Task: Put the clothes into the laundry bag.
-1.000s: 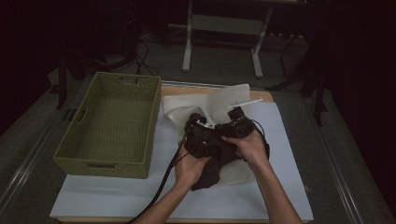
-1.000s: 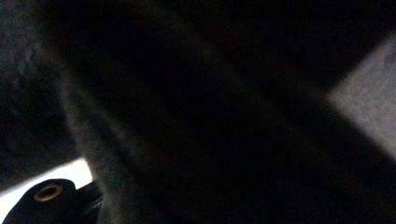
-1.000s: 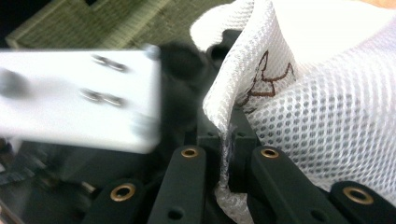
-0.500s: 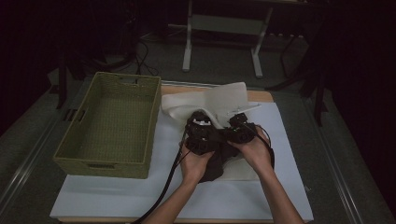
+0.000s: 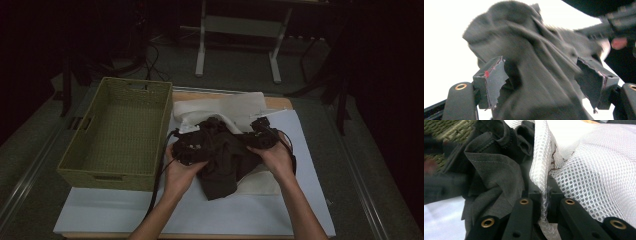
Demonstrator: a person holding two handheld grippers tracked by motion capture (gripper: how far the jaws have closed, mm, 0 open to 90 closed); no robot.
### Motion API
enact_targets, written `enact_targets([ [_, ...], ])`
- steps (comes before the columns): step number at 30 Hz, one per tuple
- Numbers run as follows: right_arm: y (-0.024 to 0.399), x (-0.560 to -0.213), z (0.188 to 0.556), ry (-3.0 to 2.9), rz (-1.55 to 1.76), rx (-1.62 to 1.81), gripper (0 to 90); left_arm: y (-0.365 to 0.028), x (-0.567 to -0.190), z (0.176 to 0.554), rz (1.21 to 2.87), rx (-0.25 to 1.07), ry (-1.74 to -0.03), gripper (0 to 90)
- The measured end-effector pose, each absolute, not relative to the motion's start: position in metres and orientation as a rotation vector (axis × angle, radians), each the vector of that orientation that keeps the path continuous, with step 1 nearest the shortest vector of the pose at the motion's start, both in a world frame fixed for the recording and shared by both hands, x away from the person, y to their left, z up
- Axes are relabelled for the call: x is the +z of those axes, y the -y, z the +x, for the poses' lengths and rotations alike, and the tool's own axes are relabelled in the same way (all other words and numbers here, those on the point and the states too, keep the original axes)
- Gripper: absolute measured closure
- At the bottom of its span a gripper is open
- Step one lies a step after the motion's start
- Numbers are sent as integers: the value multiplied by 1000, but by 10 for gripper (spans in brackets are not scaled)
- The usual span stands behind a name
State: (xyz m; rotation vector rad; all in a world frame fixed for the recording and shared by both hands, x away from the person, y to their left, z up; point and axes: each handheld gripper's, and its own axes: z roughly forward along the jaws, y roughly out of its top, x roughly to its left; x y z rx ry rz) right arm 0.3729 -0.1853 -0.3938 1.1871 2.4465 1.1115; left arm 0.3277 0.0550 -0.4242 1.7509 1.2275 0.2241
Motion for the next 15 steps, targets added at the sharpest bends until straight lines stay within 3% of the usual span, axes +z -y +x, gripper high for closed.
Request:
enact_targets([
  [3,182,-392,373,-2449,1176,1111,856,-52,-438,347,1792,90,-1219,273],
  [7,177,-389,373,-2475,1169,1150,861,-27,-459,350,1802,-26,-1141,574],
  [9,174,-386,372,-2487,1166,1181,864,-13,-465,348,1784,-46,-1127,661],
  [12,173,-380,366,-2486,1141,1212,865,4,-473,347,1761,-63,-1124,708],
  [15,176,-373,361,-2487,1149,1281,866,12,-476,351,1738,25,-1167,722],
])
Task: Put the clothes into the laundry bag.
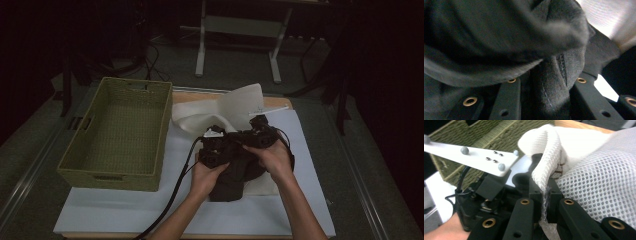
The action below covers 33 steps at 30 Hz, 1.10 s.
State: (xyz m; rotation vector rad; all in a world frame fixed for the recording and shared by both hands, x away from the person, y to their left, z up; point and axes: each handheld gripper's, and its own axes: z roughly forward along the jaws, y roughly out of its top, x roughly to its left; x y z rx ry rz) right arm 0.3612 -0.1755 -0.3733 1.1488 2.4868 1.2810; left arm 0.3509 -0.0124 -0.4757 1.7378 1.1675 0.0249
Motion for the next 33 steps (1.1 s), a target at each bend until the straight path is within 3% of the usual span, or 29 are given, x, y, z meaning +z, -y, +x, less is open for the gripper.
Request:
enact_targets([
  [5,180,-379,359,-2498,1161,1257,865,7,-478,366,1698,34,-1237,703],
  [8,184,-384,361,-2486,1169,1234,862,4,-472,365,1731,-44,-1207,495],
  [12,191,-386,365,-2480,1188,1243,861,-5,-455,355,1813,-11,-1154,354],
  [22,193,-384,368,-2488,1169,1231,859,-24,-431,328,2013,187,-1029,264],
  [30,191,-383,367,-2497,1157,1221,859,-7,-472,317,2137,165,-941,194],
  [33,187,-383,365,-2509,1149,1229,859,5,-482,322,2108,180,-925,248],
])
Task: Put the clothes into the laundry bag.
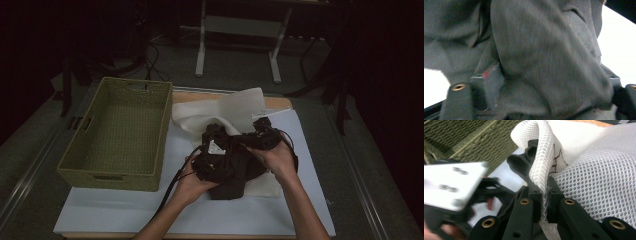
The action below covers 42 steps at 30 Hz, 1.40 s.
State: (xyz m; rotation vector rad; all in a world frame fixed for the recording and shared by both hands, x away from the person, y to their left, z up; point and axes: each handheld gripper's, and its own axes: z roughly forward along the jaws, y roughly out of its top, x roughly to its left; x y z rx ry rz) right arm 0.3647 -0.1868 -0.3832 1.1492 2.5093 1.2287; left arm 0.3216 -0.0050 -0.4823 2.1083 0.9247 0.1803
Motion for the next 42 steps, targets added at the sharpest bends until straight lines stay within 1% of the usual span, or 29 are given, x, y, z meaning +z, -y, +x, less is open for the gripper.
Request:
enact_targets([
  [5,181,-384,361,-2538,1125,1226,862,25,-490,332,2101,280,-945,556],
  [8,179,-386,359,-2537,1122,1210,862,26,-491,338,2061,290,-985,672],
  [9,179,-387,359,-2537,1126,1205,863,26,-490,343,2014,305,-1024,672],
  [10,180,-389,358,-2537,1131,1185,864,24,-489,346,1991,314,-1037,705],
  [15,185,-395,358,-2540,1150,1173,867,21,-484,357,1916,359,-1109,730],
  [16,185,-395,358,-2539,1151,1174,868,19,-483,360,1880,370,-1146,735],
  [18,186,-394,358,-2540,1149,1182,870,18,-484,363,1824,393,-1192,737],
  [20,186,-393,357,-2542,1148,1183,871,18,-484,363,1808,400,-1208,738],
  [21,186,-394,357,-2553,1141,1188,870,21,-489,366,1771,366,-1244,731],
  [22,185,-395,358,-2549,1147,1187,869,22,-490,365,1789,343,-1225,710],
  [23,186,-396,359,-2542,1148,1187,868,23,-490,363,1811,323,-1192,659],
  [25,188,-398,360,-2526,1156,1183,866,21,-488,360,1822,306,-1165,530],
  [26,190,-399,361,-2526,1152,1197,865,11,-484,354,1791,235,-1136,481],
  [27,192,-399,362,-2523,1163,1207,864,5,-481,349,1778,213,-1121,443],
  [29,195,-400,363,-2518,1175,1215,863,-7,-473,339,1764,221,-1090,389],
  [31,197,-400,364,-2514,1181,1222,863,-19,-464,330,1760,256,-1061,363],
  [35,197,-399,364,-2508,1176,1226,862,-43,-449,326,1733,348,-1077,360],
  [37,196,-398,364,-2506,1171,1225,863,-50,-447,334,1730,340,-1099,353],
  [40,193,-394,366,-2505,1165,1251,863,-50,-451,352,1742,336,-1117,351],
  [42,191,-390,366,-2503,1150,1260,864,-48,-455,361,1736,320,-1118,383],
])
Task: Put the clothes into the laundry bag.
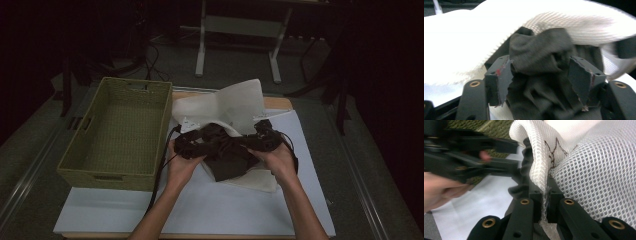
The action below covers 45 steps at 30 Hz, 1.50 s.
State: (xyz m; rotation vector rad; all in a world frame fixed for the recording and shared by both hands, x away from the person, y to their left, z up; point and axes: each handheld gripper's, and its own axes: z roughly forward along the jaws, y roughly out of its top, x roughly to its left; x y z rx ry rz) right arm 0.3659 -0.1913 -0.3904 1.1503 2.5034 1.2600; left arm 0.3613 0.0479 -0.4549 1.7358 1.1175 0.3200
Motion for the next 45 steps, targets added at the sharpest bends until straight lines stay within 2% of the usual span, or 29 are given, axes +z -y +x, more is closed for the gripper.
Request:
enact_targets([
  [1,191,-388,366,-2504,1146,1262,864,-46,-457,365,1736,314,-1112,393],
  [5,188,-382,367,-2502,1121,1290,867,-39,-460,372,1738,288,-1096,543],
  [12,179,-372,367,-2482,1085,1316,870,-10,-471,376,1758,221,-1069,735],
  [16,176,-365,368,-2470,1069,1355,871,5,-475,376,1750,185,-1053,797],
  [20,176,-365,369,-2467,1064,1409,871,10,-476,376,1765,170,-1034,814],
  [26,177,-367,369,-2479,1043,1420,869,5,-473,377,1768,165,-1013,779],
  [31,186,-373,370,-2486,1069,1406,866,-19,-464,372,1754,156,-998,592],
  [38,189,-378,370,-2487,1077,1401,864,-37,-456,369,1811,202,-1002,546],
  [45,189,-378,369,-2488,1073,1382,863,-43,-453,369,1851,276,-1012,422],
])
